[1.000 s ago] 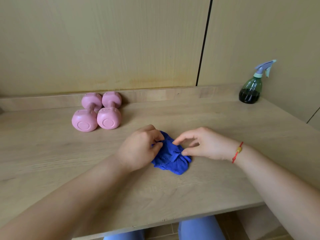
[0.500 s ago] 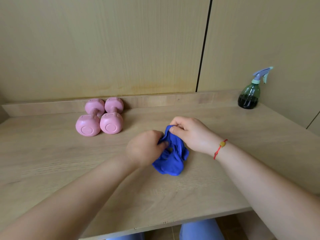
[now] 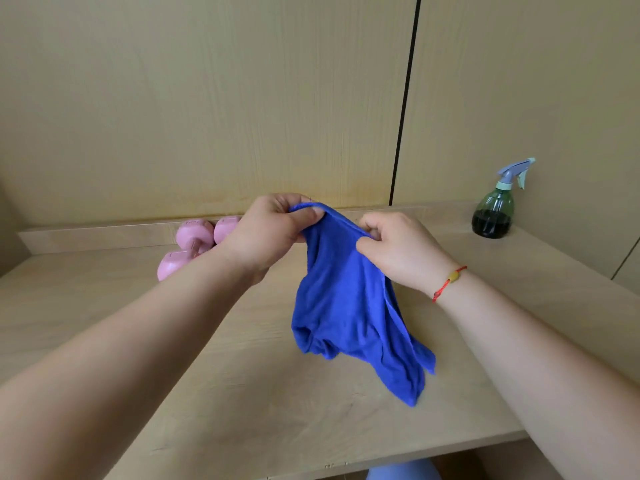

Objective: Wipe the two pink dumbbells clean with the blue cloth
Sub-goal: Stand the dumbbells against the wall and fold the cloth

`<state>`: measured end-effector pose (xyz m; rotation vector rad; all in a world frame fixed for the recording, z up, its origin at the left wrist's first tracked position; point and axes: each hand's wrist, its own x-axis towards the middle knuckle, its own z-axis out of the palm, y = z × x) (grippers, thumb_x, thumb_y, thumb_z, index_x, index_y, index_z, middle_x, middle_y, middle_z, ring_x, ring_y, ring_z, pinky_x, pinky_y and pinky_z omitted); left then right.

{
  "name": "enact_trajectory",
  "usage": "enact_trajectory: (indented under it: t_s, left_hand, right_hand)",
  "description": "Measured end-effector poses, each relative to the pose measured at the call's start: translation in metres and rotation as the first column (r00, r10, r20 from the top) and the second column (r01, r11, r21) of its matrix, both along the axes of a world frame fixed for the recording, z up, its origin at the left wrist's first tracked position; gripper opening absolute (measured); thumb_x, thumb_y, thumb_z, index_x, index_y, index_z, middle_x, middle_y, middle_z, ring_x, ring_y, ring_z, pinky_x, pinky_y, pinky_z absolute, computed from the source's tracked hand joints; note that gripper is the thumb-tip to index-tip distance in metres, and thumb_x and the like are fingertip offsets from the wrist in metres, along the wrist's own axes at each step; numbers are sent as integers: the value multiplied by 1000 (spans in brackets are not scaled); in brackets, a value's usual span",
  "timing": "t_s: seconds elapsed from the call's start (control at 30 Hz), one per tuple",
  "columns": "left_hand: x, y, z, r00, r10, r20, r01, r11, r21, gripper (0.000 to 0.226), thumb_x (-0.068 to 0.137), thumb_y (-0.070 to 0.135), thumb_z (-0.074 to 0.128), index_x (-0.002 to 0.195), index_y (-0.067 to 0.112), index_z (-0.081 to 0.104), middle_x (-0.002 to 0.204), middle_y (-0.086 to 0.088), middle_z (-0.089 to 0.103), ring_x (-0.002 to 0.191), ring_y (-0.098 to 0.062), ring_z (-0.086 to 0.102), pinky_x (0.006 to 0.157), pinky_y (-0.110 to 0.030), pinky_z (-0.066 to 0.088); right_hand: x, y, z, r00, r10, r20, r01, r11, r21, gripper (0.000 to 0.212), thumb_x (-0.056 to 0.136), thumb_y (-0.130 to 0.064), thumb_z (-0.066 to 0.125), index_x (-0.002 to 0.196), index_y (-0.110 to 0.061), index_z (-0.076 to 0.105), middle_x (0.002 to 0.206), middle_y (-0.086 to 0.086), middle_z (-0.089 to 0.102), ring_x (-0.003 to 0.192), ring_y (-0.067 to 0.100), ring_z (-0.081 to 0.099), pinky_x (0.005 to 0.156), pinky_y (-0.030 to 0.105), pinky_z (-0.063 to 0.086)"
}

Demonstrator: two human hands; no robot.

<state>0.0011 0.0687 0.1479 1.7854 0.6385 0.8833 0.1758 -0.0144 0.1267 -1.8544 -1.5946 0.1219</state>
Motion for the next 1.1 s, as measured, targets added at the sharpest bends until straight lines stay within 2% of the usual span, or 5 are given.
enact_trajectory:
  t_s: [0.13, 0.23, 0.57, 0.77, 1.1]
  left_hand:
    - [3, -8, 21, 997, 32, 71, -35, 999, 40, 22, 100, 10, 52, 82, 9, 63, 67, 4, 63, 50, 0, 57, 44, -7, 39]
    - [0, -4, 38, 986, 65, 154, -77, 994, 76, 19, 101, 12, 51, 87, 10, 64, 79, 0, 64, 64, -4, 61, 53, -11, 47]
    - [-25, 50, 57, 951, 240, 193, -258, 963, 77, 17, 97, 20, 56, 91, 14, 71, 83, -1, 68, 76, -12, 63, 67, -26, 52]
    - [-23, 85, 49, 856, 515, 31, -515, 847, 135, 18, 92, 27, 65, 79, 17, 69, 46, 11, 47, 37, -7, 33, 42, -19, 27]
    - [-31, 120, 49, 909, 279, 311, -232, 956, -179, 9, 94, 11, 63, 89, 7, 69, 70, -3, 72, 73, -12, 71, 74, -22, 58]
  right_hand:
    - [10, 0, 5, 986, -118, 120, 107, 990, 88, 7, 82, -19, 56, 79, -23, 61, 72, -5, 64, 70, 21, 58, 61, 32, 48]
    - [22, -1, 3, 993, -99, 72, 97, 995, 29, 30, 86, -20, 63, 62, -31, 48, 58, -10, 49, 56, 9, 47, 51, 27, 35]
    - [70, -2, 4, 806, 53, -589, -75, 997, -13, 23, 102, -30, 49, 109, -22, 69, 108, 0, 71, 92, 14, 63, 70, 37, 61]
    - [82, 31, 29, 563, 55, -825, -2, 998, 65, 25, 97, -21, 60, 120, -12, 64, 123, 9, 67, 119, 28, 61, 77, 38, 60]
    - [77, 46, 71, 542, 236, -807, 198, 897, 395, 14, 94, -14, 63, 81, -9, 60, 67, -5, 54, 73, 1, 61, 99, 35, 52]
